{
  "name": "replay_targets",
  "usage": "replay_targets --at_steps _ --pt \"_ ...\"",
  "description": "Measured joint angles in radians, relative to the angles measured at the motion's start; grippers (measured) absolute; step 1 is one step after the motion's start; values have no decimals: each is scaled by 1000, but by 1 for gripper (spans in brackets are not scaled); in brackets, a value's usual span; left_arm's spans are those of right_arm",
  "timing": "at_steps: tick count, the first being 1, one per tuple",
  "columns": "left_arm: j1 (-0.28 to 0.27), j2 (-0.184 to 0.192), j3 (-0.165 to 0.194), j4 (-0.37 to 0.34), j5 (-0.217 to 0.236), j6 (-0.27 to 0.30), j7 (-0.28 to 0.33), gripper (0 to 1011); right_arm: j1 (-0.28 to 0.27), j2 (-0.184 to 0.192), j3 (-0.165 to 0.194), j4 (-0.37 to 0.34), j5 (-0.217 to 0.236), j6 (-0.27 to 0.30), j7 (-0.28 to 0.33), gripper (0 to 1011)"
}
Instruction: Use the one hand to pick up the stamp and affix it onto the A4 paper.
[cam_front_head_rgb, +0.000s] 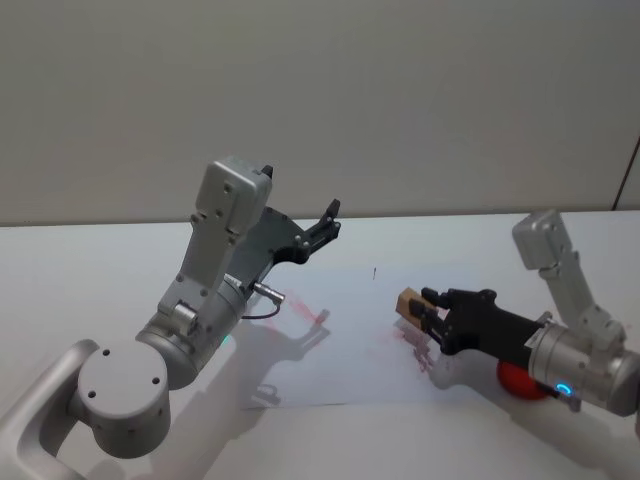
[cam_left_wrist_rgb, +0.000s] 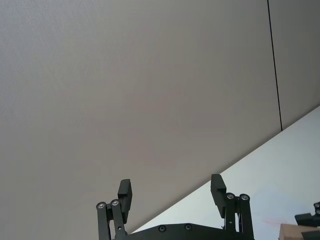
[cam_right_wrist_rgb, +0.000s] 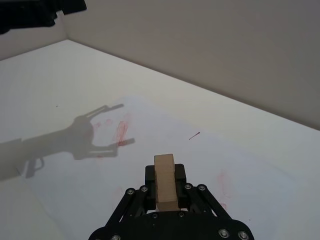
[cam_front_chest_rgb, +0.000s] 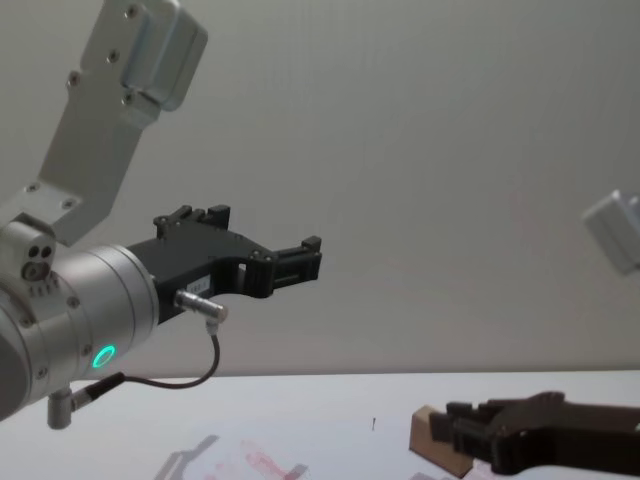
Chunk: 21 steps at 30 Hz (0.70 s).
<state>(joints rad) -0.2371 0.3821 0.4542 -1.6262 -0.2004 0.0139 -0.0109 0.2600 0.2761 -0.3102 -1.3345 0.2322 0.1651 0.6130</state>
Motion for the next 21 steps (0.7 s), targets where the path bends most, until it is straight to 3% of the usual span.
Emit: replay_targets --at_steps 10,21 --pt "0 0 0 0 0 0 0 1001 24 -15 -16 67 -32 9 25 210" --pt "0 0 0 0 0 0 0 1001 33 -17 -24 90 -45 12 32 210"
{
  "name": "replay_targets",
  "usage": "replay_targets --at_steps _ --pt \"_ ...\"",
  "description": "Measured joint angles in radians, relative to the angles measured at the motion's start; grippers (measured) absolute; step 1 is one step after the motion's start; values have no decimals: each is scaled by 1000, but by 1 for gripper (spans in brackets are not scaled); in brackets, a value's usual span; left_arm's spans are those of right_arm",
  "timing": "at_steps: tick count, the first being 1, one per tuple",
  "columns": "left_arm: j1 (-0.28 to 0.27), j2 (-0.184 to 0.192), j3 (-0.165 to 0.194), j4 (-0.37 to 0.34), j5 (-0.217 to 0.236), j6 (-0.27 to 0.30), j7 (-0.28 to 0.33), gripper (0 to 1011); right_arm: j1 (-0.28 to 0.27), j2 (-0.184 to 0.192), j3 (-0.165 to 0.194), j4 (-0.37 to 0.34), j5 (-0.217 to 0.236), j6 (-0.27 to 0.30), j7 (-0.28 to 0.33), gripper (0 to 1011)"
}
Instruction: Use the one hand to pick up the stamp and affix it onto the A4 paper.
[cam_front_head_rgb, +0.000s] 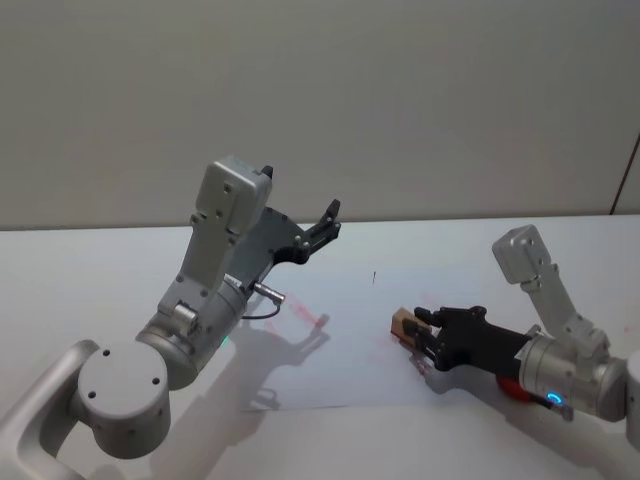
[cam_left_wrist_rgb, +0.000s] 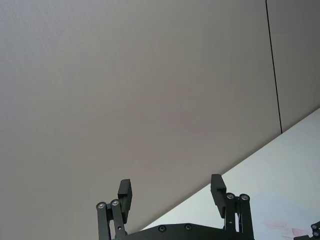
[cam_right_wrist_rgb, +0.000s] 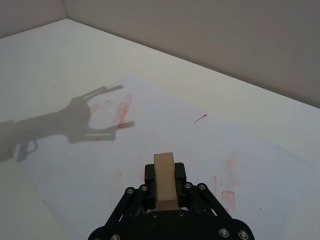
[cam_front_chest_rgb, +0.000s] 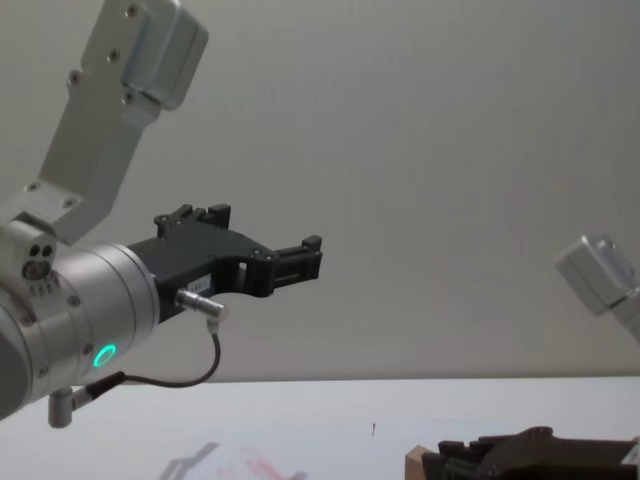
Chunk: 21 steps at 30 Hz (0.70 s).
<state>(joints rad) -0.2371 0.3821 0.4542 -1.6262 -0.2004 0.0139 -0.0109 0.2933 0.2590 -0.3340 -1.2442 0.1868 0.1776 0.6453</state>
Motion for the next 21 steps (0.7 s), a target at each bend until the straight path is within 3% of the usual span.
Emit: replay_targets --at_steps 14,21 --pt "0 0 0 0 0 0 0 1001 -4 2 -5 -6 3 -34 -25 210" --pt "0 0 0 0 0 0 0 1001 -12 12 6 -66 30 -73 -59 210"
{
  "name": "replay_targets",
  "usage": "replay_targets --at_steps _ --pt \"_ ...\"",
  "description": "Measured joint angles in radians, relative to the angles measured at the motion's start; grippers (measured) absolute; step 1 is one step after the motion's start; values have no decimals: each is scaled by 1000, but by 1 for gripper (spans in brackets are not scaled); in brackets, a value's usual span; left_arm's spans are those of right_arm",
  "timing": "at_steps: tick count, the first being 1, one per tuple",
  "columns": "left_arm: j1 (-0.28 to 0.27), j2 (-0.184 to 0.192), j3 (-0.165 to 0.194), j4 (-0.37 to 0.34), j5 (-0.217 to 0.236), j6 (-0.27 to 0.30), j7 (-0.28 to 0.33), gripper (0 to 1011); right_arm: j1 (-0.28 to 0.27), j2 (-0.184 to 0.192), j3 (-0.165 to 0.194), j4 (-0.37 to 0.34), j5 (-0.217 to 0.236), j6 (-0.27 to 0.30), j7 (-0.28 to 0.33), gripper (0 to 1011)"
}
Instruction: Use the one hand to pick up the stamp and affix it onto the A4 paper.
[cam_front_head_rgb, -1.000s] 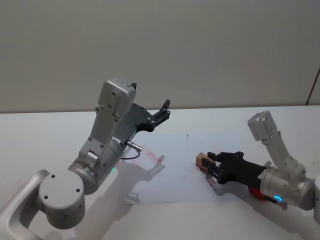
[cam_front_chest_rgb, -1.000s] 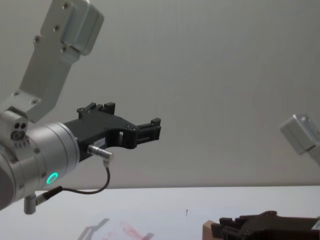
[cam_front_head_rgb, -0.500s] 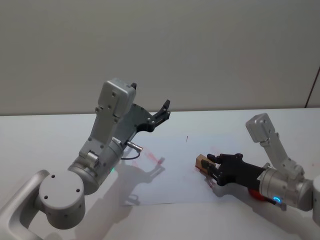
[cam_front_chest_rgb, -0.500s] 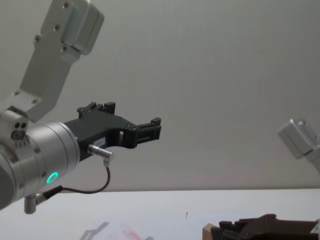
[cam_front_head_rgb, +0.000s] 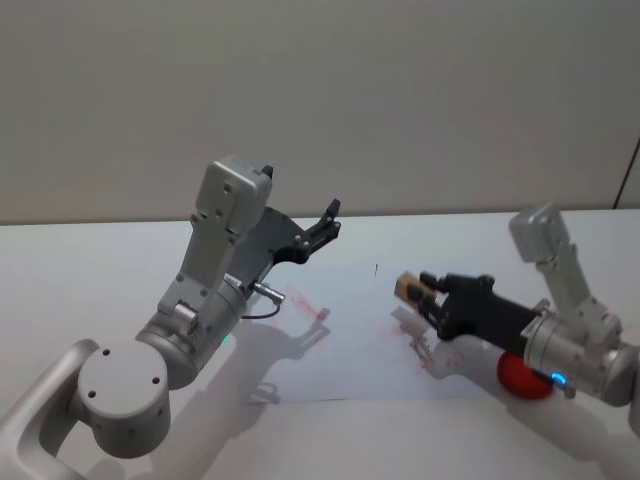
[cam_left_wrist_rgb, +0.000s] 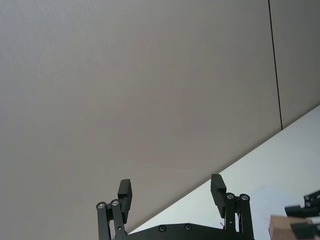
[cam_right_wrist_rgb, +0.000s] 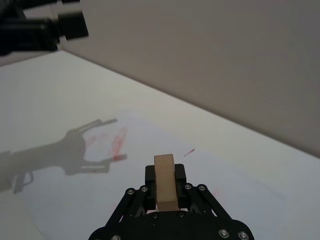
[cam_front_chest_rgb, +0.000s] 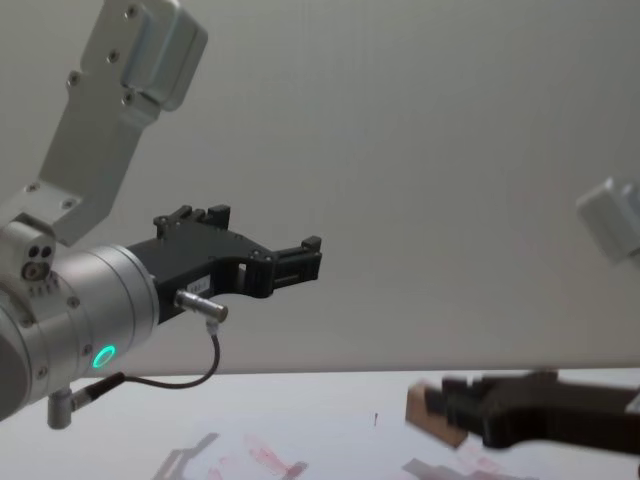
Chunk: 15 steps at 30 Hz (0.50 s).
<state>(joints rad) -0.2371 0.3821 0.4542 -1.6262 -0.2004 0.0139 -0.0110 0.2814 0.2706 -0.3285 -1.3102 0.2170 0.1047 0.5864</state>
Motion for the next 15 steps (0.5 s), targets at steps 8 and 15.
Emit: replay_targets --at_steps 8,15 --pt "0 0 0 0 0 0 0 1001 -50 37 25 -131 54 -43 -79 210" --pt "0 0 0 0 0 0 0 1001 -149 101 53 -263 118 -59 -179 210"
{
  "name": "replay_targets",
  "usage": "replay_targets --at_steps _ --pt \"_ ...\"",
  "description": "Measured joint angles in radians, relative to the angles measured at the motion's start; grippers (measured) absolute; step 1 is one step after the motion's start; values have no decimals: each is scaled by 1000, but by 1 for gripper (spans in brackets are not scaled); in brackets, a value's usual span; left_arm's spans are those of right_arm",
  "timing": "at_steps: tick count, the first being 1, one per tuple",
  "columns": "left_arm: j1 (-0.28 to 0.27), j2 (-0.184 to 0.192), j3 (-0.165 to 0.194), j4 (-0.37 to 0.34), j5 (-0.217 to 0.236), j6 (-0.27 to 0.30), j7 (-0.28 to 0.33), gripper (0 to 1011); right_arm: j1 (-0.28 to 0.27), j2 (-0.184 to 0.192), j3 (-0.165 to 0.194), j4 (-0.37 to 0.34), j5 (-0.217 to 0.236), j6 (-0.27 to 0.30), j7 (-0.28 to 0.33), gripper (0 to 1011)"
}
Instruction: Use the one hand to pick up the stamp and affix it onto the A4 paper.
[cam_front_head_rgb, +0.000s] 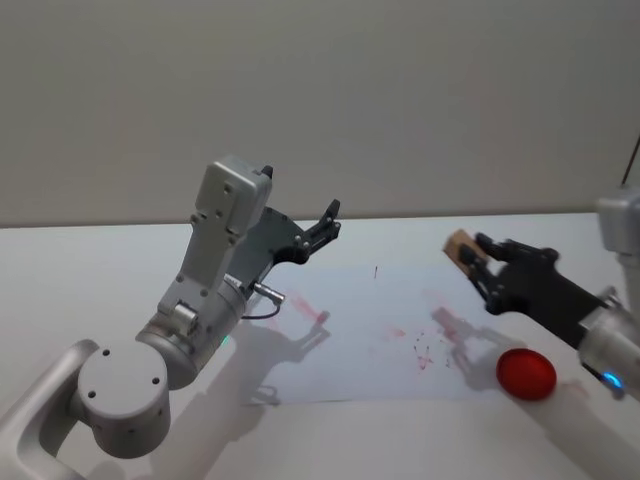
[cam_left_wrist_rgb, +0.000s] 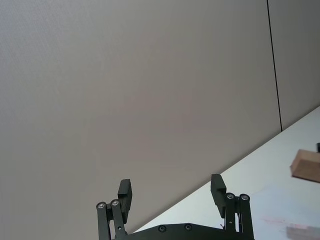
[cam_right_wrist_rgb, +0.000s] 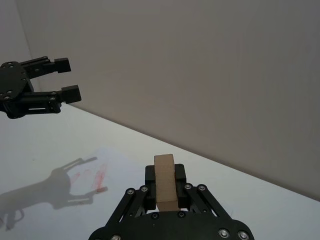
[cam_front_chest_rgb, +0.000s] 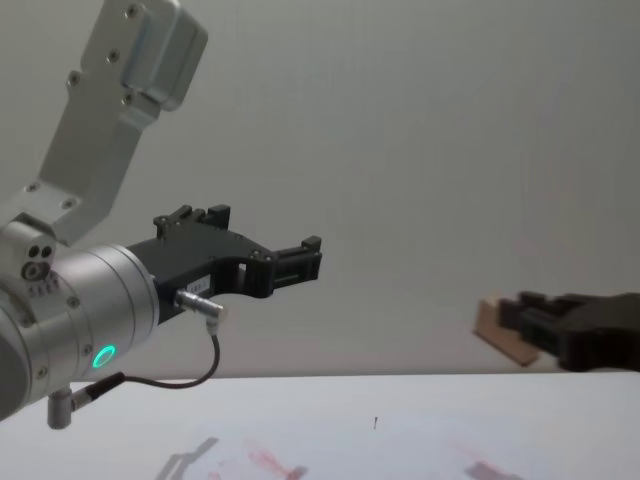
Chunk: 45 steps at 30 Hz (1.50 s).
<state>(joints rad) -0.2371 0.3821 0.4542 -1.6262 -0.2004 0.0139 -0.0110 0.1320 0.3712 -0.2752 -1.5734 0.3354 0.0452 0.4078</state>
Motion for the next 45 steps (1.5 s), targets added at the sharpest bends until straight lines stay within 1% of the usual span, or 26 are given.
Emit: replay_targets --at_steps 1,2,3,4,5,6,7,8,9,12,14,15,19,24,29,45 --pt "0 0 0 0 0 0 0 1001 -26 16 6 -28 18 -2 -26 210" --pt "0 0 0 0 0 0 0 1001 -26 16 6 -28 18 -2 -26 210" --pt "0 0 0 0 0 0 0 1001 -57 35 14 -56 34 -2 -48 210" --pt "0 0 0 0 0 0 0 1001 -66 40 16 -64 43 -2 -58 210" --pt "0 0 0 0 0 0 0 1001 -96 59 24 -90 61 -3 -81 210" --pt "0 0 0 0 0 0 0 1001 -96 59 24 -90 61 -3 -81 210" --pt "0 0 0 0 0 0 0 1001 -126 78 31 -113 77 -3 -101 210" --pt "0 0 0 0 0 0 0 1001 -135 83 33 -120 85 -3 -110 210" --pt "0 0 0 0 0 0 0 1001 -164 100 39 -139 100 -3 -125 210" --pt "0 0 0 0 0 0 0 1001 -196 120 46 -159 122 -2 -147 210" --pt "0 0 0 0 0 0 0 1001 -232 143 55 -180 144 -1 -164 210" --pt "0 0 0 0 0 0 0 1001 -232 143 55 -180 144 -1 -164 210" --pt "0 0 0 0 0 0 0 1001 -262 163 62 -191 162 8 -174 210" --pt "0 0 0 0 0 0 0 1001 -266 170 65 -189 164 24 -172 210" --pt "0 0 0 0 0 0 0 1001 -255 170 66 -171 156 46 -158 210" --pt "0 0 0 0 0 0 0 1001 -221 156 52 -115 123 119 -108 210"
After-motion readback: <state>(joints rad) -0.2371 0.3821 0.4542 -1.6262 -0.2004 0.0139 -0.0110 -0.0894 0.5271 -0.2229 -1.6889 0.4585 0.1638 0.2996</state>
